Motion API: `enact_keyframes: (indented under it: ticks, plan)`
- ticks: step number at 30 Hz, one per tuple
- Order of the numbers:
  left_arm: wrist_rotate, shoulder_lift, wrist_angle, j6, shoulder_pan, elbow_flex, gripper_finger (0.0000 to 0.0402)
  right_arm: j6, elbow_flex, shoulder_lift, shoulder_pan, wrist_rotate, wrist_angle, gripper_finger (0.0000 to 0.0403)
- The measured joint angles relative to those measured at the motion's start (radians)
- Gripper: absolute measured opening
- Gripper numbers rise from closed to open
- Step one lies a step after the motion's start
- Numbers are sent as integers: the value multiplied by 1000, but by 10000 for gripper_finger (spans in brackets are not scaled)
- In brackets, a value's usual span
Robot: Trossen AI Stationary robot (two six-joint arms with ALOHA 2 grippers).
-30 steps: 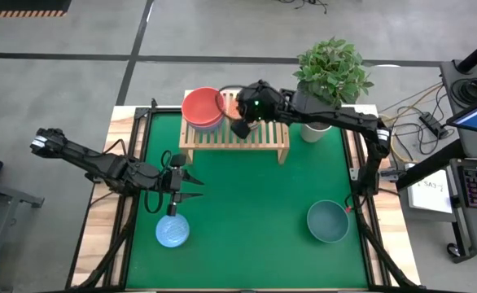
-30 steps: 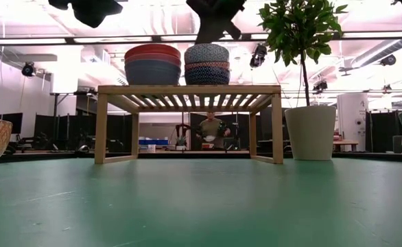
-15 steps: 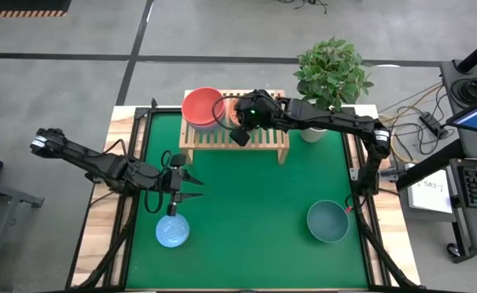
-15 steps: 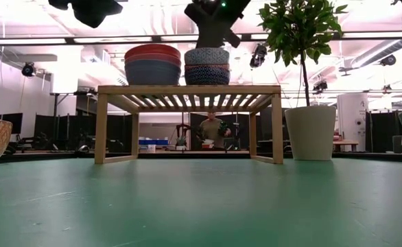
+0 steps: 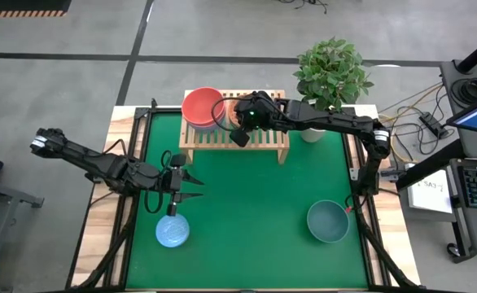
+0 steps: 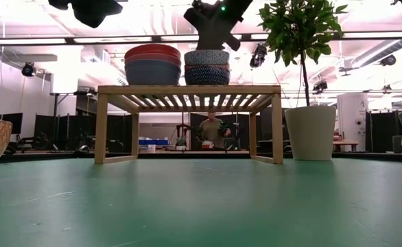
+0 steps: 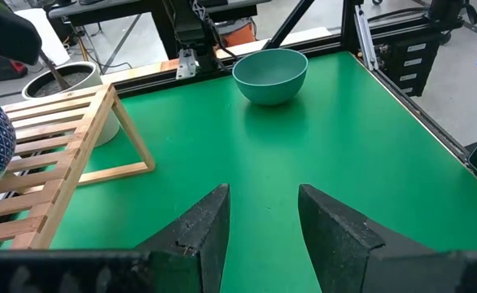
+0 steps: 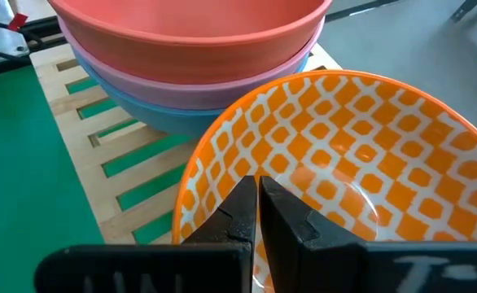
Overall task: Place and stack bowls onto a shelf
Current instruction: Stack the orange patterned bowl on top of the dark blue patterned bowl on the shelf
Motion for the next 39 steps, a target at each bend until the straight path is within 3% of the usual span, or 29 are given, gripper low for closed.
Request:
enact_keyframes:
  ticks: [24, 28, 33, 39]
  plan:
    - [0, 0, 0, 0, 0, 0, 130, -9, -1, -8, 2, 25, 8, 9]
    - [0, 0, 1, 0, 0, 0, 130, -59, -1, -11, 2, 37, 93, 9]
    - [0, 0, 1, 0, 0, 0, 130, -169, 0, -4, -10, 137, 215, 9]
    - [0, 0, 0, 0, 0, 0, 130, -204, 0, 0, -56, 138, 277, 9]
